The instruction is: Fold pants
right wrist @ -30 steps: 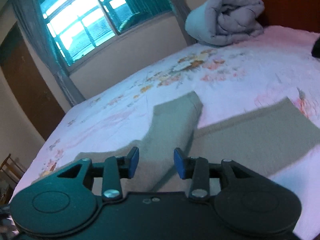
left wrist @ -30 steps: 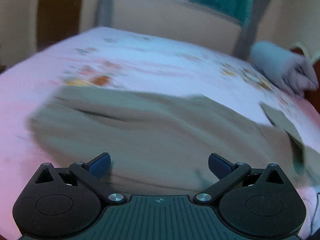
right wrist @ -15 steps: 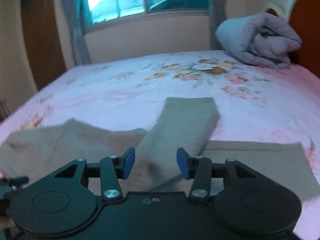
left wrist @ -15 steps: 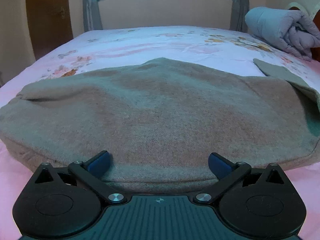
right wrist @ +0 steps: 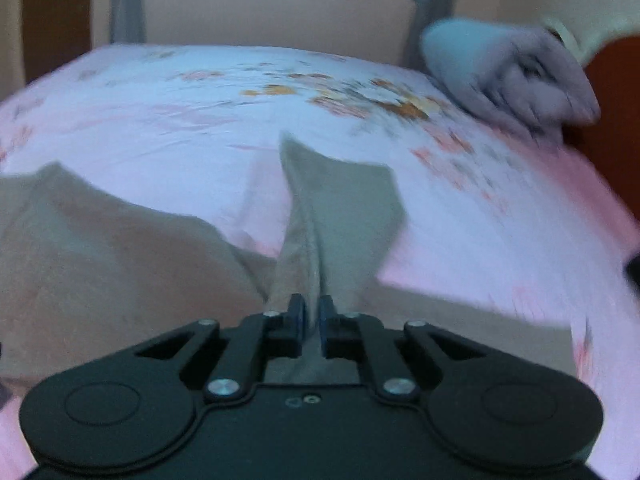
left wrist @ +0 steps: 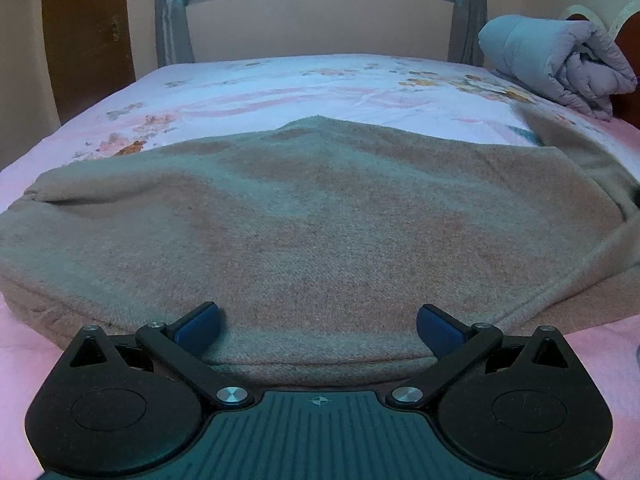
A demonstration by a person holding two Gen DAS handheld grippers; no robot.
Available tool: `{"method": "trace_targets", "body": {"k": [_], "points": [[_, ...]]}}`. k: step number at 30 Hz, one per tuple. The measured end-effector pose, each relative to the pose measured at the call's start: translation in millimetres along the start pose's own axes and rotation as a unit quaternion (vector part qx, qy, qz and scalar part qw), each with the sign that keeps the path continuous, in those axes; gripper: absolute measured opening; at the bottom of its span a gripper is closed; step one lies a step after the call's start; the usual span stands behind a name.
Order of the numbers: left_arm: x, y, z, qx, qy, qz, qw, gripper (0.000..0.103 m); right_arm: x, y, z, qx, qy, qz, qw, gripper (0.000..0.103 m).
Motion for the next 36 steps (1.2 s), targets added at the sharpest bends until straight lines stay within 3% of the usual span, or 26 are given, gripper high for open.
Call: {"method": "trace_targets", "body": {"k": [3,4,7,9,10,12,15,19,23,26,28,30,32,35,36], "points": [[0,1,0,0.001,0.001,-0.001,1.0,0.103,34,-28,-35,0.019,0.075,0.004,0.997,0.0],[0,1,0,0.001,0.001,-0.002,1.0,0.103,50,-39,-49,0.026,0.109,-0.014,0.994,0.0],[0,1,0,0.001,0.001,-0.003,1.0,0.103,101,-69,-101,0.047,0.222,-0.035,0.973,0.0],[0,1,0,0.002,0.002,-0.003,1.0,0.103,117,-88,-115,0.087,0.26,-0.018,0.961,0.002],[1,1,0,0.003,0.002,-0.003,1.0,0.103,120,-95,-114,0.11,0.28,0.003,0.954,0.008],[1,2,0,0.002,0.002,-0.002,1.0,0.103,124,-98,-101,0.151,0.329,0.078,0.929,0.01],[-1,2,1,0.002,-0.005,-0.006,1.0,0.103,127,-85,-62,0.172,0.341,0.126,0.916,0.011],[-10,-4,4,0.011,-0.032,0.016,0.9993,0.103,133,-48,-22,0.156,0.344,0.154,0.913,0.014],[-32,-8,9,0.022,-0.072,0.058,0.9954,0.103,144,-12,-7,0.138,0.38,0.182,0.896,0.016],[-46,-6,18,0.025,-0.089,0.096,0.9911,0.103,156,12,-6,0.13,0.418,0.196,0.877,0.021],[-57,-7,25,0.028,-0.106,0.109,0.988,0.103,167,29,-7,0.134,0.452,0.209,0.857,0.025],[-63,-1,25,0.013,-0.109,0.115,0.9873,0.103,176,44,-8,0.131,0.468,0.205,0.849,0.03],[-60,14,16,-0.017,-0.088,0.114,0.9895,0.103,182,58,-7,0.13,0.48,0.214,0.841,0.028],[-54,23,7,-0.003,-0.059,0.115,0.9915,0.103,184,71,0,0.133,0.493,0.236,0.827,0.026],[-54,24,7,-0.002,-0.058,0.116,0.9916,0.103,182,73,2,0.13,0.492,0.244,0.826,0.016]]}}
Point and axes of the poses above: each gripper's, at about its wrist camera, not at the fingertips, and y roughly the way its jaws point, x to its right, z to its top, the point moved 10 cm from there along y, roughly the way its jaws point, and after that the axes turned 12 degrees about z, right-handed, at the moved point
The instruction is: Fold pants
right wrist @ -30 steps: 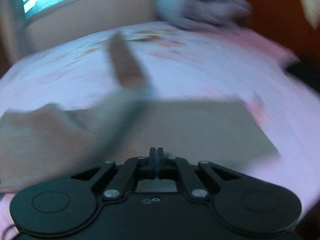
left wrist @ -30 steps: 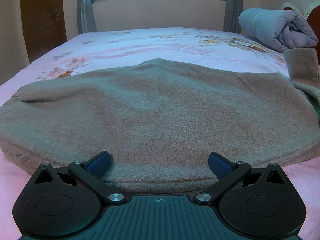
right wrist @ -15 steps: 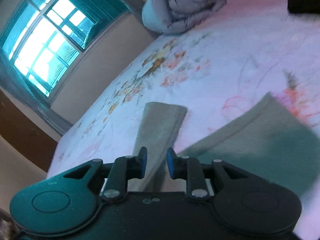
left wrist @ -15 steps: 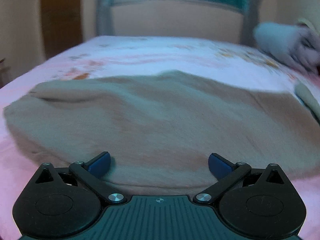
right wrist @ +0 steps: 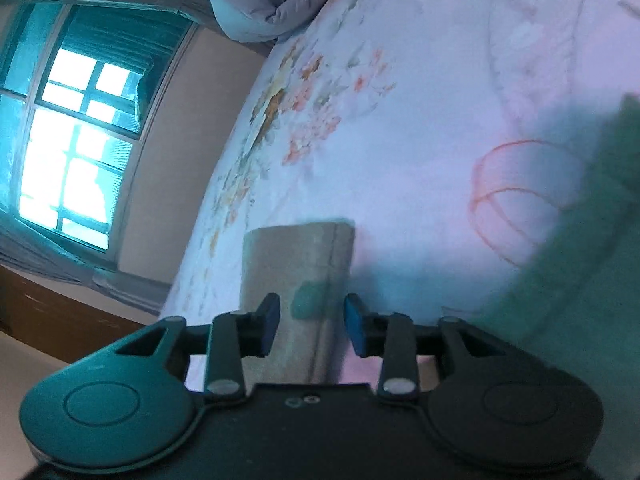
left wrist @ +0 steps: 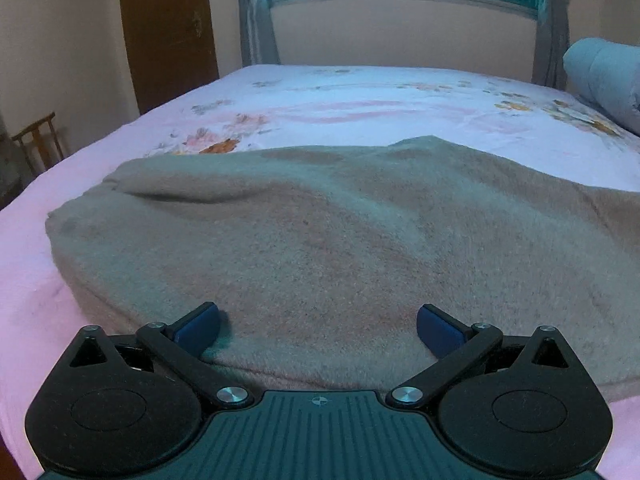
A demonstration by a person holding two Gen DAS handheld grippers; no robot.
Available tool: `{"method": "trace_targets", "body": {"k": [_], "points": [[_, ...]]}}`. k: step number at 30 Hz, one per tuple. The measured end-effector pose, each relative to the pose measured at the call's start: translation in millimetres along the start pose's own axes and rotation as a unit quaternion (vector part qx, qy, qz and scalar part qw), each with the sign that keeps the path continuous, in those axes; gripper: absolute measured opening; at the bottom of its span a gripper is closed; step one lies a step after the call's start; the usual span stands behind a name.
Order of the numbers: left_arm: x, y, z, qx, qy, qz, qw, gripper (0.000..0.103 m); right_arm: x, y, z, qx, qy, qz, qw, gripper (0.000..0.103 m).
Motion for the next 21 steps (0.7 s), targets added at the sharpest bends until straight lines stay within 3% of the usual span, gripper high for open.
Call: {"method": "trace_targets", "body": {"k": [1,4,8,12,17,21], "points": [[0,0,0,-0.001,0.001,0.0,1.0,0.103,-2,1,-1,-0.005,-0.006,-0.003,1.0,0.0],[1,1,0,-0.007,0.003,-0.009,0.9999,0.103,-25,-16,1,0.012,-0.054,0.003,0.998,0.0],[2,2,1,-0.011,0.016,-0.033,0.9993,0.103,-68,-76,11,0.061,-0.105,0.019,0.992,0.0],[-1,7,3,-0.023,0.037,-0.072,0.9964,0.103,-85,-150,21,0.091,-0.133,-0.014,0.987,0.0],[0,8,3,-0.033,0.063,-0.112,0.9911,0.103,-46,-213,3,0.084,-0.124,-0.099,0.984,0.0],[0,7,4,-0.042,0.08,-0.134,0.9868,0.103,0,-227,-14,0.088,-0.064,-0.111,0.988,0.0]]}}
Point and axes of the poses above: each gripper's, at about its wrist camera, not at the fingertips, and y roughly the way its jaws point, x to its right, z to its top, the point moved 10 cm from there along y, roughly the way its jaws point, and after that the axes turned 12 degrees about z, right-handed, at the moved point
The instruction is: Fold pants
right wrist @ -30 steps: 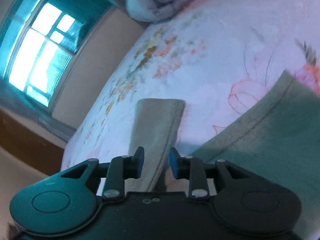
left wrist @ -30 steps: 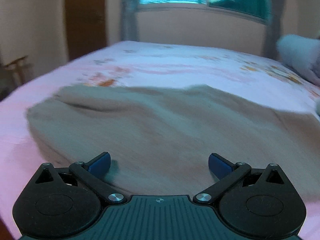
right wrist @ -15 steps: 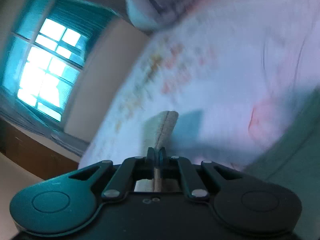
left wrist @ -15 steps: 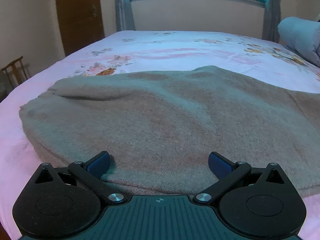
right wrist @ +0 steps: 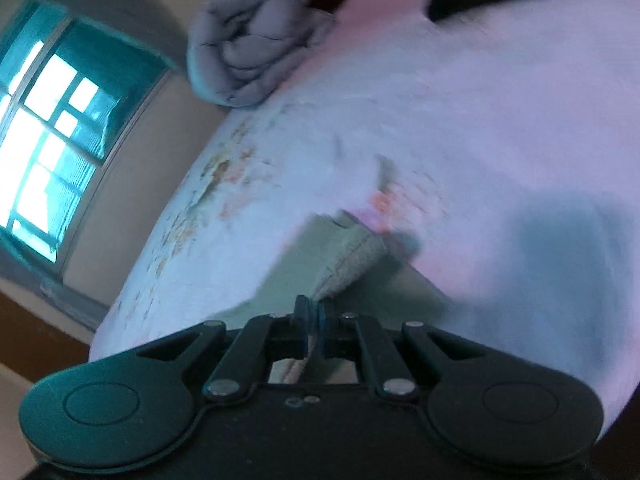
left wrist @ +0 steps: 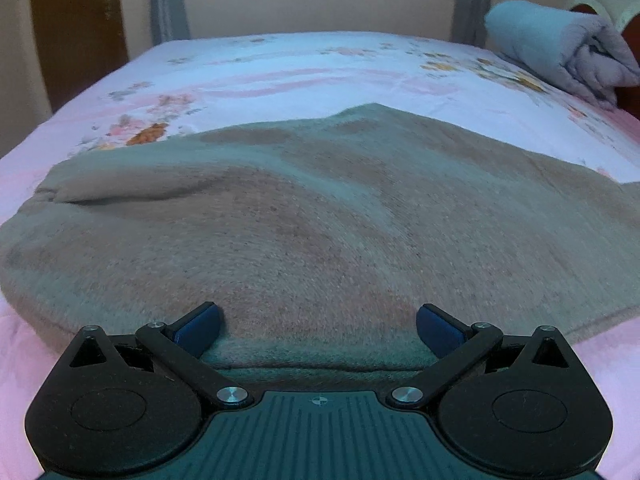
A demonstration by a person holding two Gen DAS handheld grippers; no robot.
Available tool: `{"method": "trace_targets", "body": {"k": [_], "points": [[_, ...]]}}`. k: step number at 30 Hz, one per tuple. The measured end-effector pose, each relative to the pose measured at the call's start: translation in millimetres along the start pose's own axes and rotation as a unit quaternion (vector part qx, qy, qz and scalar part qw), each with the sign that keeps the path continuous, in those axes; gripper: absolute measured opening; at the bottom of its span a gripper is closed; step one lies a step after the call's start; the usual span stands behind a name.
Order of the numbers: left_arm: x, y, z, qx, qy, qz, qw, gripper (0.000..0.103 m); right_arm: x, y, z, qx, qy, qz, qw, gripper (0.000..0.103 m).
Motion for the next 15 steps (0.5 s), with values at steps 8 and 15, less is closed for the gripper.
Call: {"method": "trace_targets", "body": {"k": [8,15], "points": [[-3,-1,0,-0.014,0.024,-0.037,0.9989,0.103,-11,-4,-5,0.02,0.008,0.021,1.0,0.0],[-3,-2,-1,-0.01,0.025,-0.033,0.9991,0.103,38,1,-21,0.011,0.09,0.011,0.996,0.003]]}}
Point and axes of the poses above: each gripper's, at about its wrist camera, not at the fingertips, and y roughly the way its jaws point, x to its right, z to its top, the point moved 10 cm from there along y, roughly the way its jaws point, and after that the axes turned 12 degrees about z, right-handed, at the moved point
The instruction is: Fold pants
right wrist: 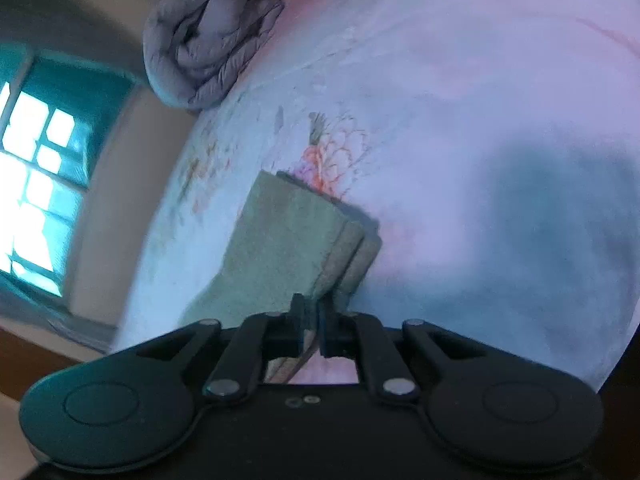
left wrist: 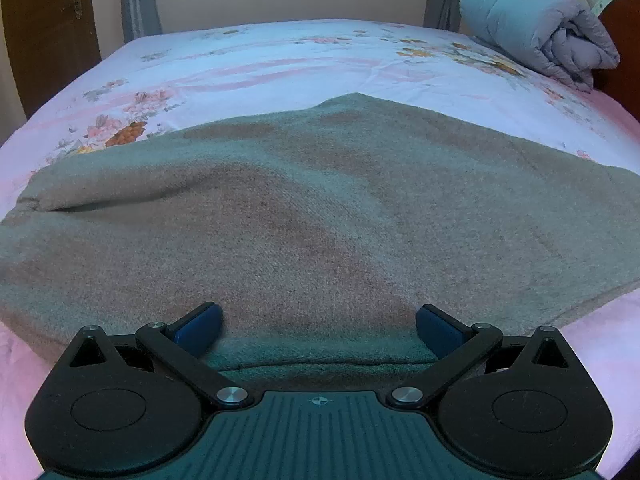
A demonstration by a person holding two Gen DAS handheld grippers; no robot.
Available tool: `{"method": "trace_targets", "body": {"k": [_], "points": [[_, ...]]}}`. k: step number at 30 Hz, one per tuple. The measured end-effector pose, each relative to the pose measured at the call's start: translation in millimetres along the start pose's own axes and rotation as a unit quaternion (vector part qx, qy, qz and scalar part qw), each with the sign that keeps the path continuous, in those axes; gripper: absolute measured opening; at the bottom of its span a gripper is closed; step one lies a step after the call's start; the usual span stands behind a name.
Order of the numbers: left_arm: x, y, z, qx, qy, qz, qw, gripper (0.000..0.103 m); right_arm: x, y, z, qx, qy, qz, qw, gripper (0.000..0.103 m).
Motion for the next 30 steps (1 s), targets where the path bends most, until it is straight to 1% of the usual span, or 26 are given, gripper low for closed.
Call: {"method": "trace_targets", "body": {"k": [1,2,3,5,8,10,13,15,18,19,20,21,22,23,24,25,26,27,28,29,30], "points": [[1,0,0,0.0,0.0,0.0,1.0,0.103,-2,-8,4,0.016,0.004,0.01,1.0,0.01],[1,0,0,0.002,0.0,0.0,1.0,0.103,-4,-16,8,0.031,0.003,0.019,0.999,0.011],[1,0,0,0.003,0.001,0.001,1.0,0.103,-5,-24,10,0.041,0.003,0.021,0.999,0.011],[2,0,-1,0.007,0.0,0.004,1.0,0.103,-1,-35,12,0.054,0.018,0.039,0.998,0.011],[2,0,-2,0.01,0.0,0.008,0.9999,0.103,9,-38,14,0.062,0.035,0.04,0.997,0.01],[2,-1,-2,0.009,0.0,0.008,0.9999,0.103,13,-35,14,0.066,0.05,0.051,0.995,0.01],[1,-1,-2,0.008,0.0,0.008,0.9999,0.103,13,-23,12,0.059,0.068,0.05,0.995,0.015],[1,-1,-2,0.008,0.0,0.008,0.9999,0.103,18,-16,8,0.052,0.08,0.042,0.995,0.017],[0,-1,-2,0.008,0.0,0.01,0.9999,0.103,23,-9,8,0.058,0.106,0.044,0.992,0.02],[0,-1,-2,0.008,0.0,0.01,0.9999,0.103,23,-7,11,0.06,0.109,0.042,0.991,0.011],[0,0,-2,0.008,0.0,0.01,0.9999,0.103,21,-3,15,0.058,0.094,0.029,0.993,0.009],[0,0,-2,0.007,0.0,0.01,0.9999,0.103,13,1,18,0.046,0.059,0.012,0.997,0.008],[0,0,-1,0.007,0.0,0.01,0.9999,0.103,-4,2,22,0.038,0.006,0.008,0.999,0.007],[-1,0,-1,0.007,-0.001,0.009,0.9999,0.103,-32,0,27,0.035,-0.069,0.019,0.997,0.007],[-1,0,-1,0.006,-0.003,0.008,0.9999,0.103,-61,-4,28,0.033,-0.146,0.025,0.988,0.006],[-1,0,-1,0.006,-0.005,0.008,0.9999,0.103,-86,-10,28,0.035,-0.216,0.028,0.975,0.006],[-1,0,-1,0.007,-0.005,0.009,0.9999,0.103,-103,-17,27,0.04,-0.26,0.039,0.964,0.006],[-1,0,-1,0.008,-0.005,0.01,0.9999,0.103,-112,-23,26,0.044,-0.287,0.046,0.956,0.006],[0,0,-1,0.009,-0.007,0.011,0.9999,0.103,-112,-27,28,0.047,-0.299,0.042,0.952,0.006],[0,0,-1,0.011,-0.007,0.011,0.9999,0.103,-101,-28,29,0.045,-0.295,0.037,0.954,0.006],[0,0,-2,0.011,-0.007,0.012,0.9998,0.103,-81,-24,29,0.038,-0.275,0.028,0.96,0.006]]}}
Point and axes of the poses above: each gripper's, at about its wrist camera, not at the fingertips, and y roughly the way its jaws point, x to its right, z to its top, the point moved 10 cm from there along y, roughly the way its jaws point, and after that the axes turned 12 degrees about z, right-handed, at the moved point
